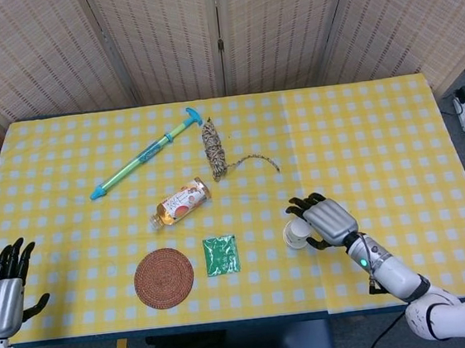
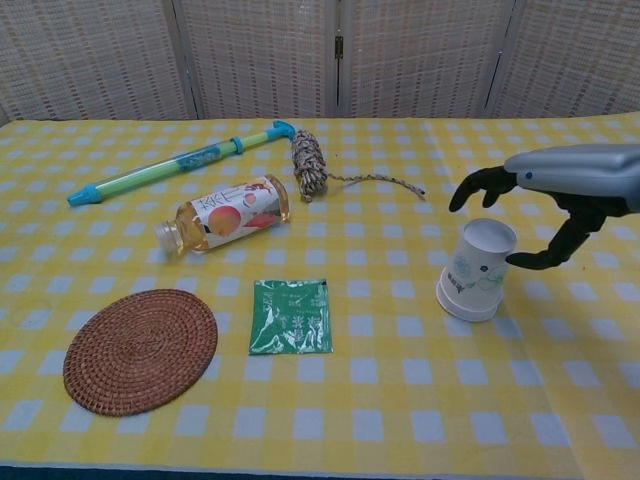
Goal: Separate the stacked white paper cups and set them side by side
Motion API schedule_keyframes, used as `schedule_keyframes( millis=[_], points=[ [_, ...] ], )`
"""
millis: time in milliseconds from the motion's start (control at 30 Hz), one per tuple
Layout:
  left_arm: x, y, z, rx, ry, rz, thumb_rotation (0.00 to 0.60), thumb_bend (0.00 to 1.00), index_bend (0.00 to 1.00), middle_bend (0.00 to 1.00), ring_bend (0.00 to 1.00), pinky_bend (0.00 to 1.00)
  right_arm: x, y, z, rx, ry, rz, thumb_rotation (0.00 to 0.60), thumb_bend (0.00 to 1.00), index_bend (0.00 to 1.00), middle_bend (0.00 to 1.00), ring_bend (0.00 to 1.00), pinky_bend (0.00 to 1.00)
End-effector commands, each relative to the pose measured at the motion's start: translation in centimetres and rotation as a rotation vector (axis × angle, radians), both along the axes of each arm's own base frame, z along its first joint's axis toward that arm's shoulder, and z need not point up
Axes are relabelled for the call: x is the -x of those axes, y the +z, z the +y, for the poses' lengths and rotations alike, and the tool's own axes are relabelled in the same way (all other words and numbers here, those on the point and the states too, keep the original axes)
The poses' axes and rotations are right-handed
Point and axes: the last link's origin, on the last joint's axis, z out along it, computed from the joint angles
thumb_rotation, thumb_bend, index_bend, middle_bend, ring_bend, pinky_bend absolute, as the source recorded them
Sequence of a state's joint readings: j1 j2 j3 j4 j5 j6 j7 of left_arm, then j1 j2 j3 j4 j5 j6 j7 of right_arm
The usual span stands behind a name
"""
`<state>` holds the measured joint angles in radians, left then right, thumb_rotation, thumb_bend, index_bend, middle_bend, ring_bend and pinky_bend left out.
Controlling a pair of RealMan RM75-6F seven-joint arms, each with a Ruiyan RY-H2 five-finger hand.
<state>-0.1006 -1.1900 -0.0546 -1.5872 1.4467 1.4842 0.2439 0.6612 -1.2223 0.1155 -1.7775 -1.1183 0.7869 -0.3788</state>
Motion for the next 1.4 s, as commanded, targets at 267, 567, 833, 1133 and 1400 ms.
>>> schedule_keyframes(
  millis=[267, 567, 833, 1133, 1400],
  points=[
    [0.2, 0.0, -0.1, 0.001, 0.005, -0.003, 0.600, 0.24, 0.09, 0.06, 0.06, 0.00, -0.2, -0.1, -0.1, 0.004, -0.006, -0.003, 0.600, 0.43, 0.34, 0.15, 0.20, 0.13],
    [0.3, 0.0, 0.0, 0.001, 0.011, -0.006, 0.600, 0.24, 0.09, 0.06, 0.06, 0.00, -0.6, 0.0, -0.3, 0.007, -0.010, -0.011, 0.600, 0.45, 0.38, 0.16, 0.20, 0.13],
    [0.3, 0.1, 0.0, -0.001, 0.014, -0.006, 0.600, 0.24, 0.09, 0.06, 0.06, 0.00, -1.2, 1.7, -0.1, 0.035, -0.007, -0.052, 0.600, 0.45, 0.39, 0.16, 0.21, 0.13],
    [0.2, 0.2, 0.1, 0.001, 0.011, -0.007, 0.600, 0.24, 0.09, 0.06, 0.06, 0.00, -2.2, 5.5, 0.6, 0.101, 0.016, -0.154, 0.600, 0.45, 0.39, 0.17, 0.21, 0.13],
    [0.1, 0.1, 0.2, 0.005, 0.009, -0.010, 0.600, 0.24, 0.09, 0.06, 0.06, 0.00, 0.0, 9.1, 1.6, 0.200, -0.024, -0.185, 0.600, 0.45, 0.39, 0.17, 0.21, 0.13]
  ],
)
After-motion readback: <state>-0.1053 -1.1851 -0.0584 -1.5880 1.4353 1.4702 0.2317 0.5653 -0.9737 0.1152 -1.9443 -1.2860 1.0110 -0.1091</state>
